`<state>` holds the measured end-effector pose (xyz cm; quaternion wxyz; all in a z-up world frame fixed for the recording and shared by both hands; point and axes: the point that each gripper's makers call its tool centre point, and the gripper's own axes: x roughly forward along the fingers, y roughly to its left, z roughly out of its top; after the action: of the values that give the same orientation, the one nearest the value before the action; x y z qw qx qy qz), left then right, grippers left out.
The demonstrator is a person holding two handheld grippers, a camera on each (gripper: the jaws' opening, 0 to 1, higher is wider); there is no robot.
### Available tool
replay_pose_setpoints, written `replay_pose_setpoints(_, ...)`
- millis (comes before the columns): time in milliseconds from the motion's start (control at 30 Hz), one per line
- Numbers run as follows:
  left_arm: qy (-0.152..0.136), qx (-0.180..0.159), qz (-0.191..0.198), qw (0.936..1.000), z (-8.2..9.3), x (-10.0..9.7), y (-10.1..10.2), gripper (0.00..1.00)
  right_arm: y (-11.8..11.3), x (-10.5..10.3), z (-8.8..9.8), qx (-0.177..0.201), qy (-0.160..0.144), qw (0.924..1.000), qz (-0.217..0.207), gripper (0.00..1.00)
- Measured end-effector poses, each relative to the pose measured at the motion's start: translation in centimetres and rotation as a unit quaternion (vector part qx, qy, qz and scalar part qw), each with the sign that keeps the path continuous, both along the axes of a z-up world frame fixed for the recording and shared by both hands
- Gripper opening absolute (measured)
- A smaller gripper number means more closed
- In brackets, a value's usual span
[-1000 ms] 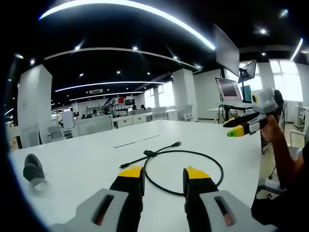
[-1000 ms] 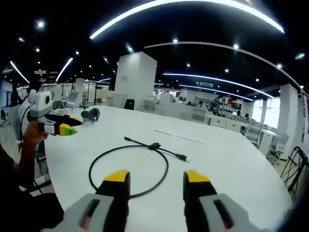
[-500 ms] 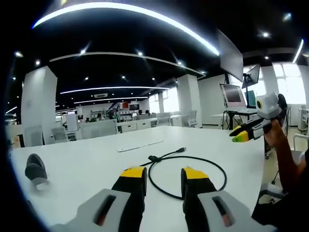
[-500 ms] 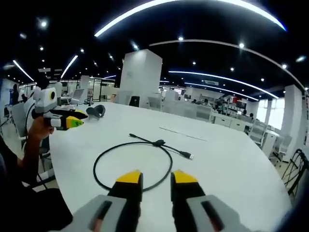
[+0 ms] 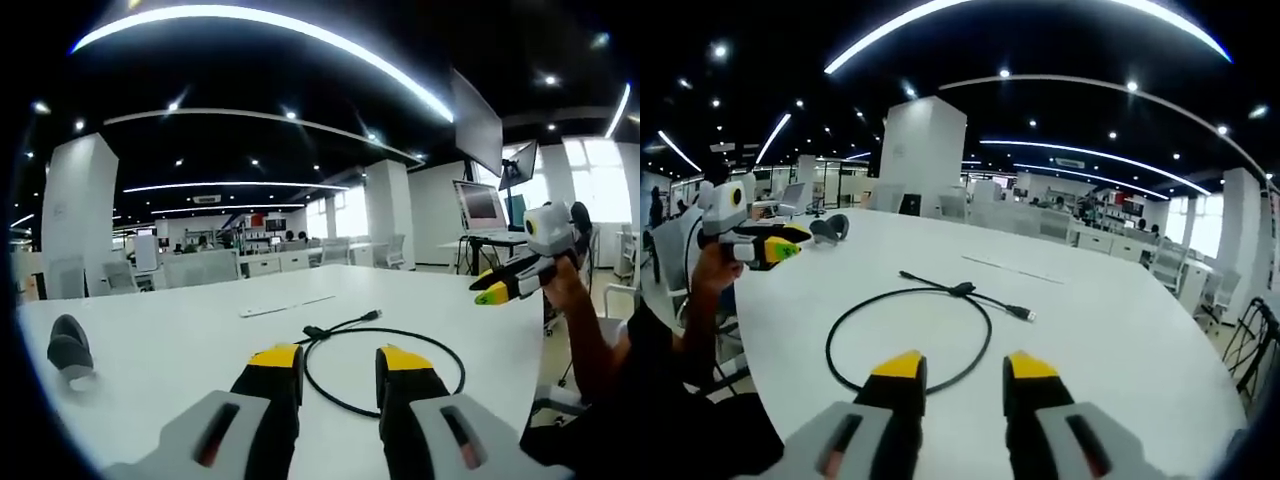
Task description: Find the charging cable on the desk, coil it up and secure with Velcro.
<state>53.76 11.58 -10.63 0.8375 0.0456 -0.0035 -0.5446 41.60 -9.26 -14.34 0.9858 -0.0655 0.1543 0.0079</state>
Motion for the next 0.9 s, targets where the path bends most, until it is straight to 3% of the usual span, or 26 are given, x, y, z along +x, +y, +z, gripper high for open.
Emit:
replay_pose_setpoints(333, 0.005, -0.001, -0.009, 0.9999, -0.1, -0.6, -0.3, 0.29, -0.2, -0.2, -0.6, -0.006, 0.011, 0.9999, -0.004, 0.30)
replay_pose_setpoints(533, 0.011, -0.024, -0.020, 0.9994, 0.8, -1.1, 0.0, 0.28, 0.3, -0.3, 0.4, 0.008, -0.009, 0.9999, 0.009, 0.33)
replay_pose_setpoints(900, 0.005, -0.024, -0.024, 0.9994, 1.1, -1.0, 0.1, 0.28, 0.2, 0.1, -0.1, 0.001, 0.009, 0.9999, 0.010, 0.32)
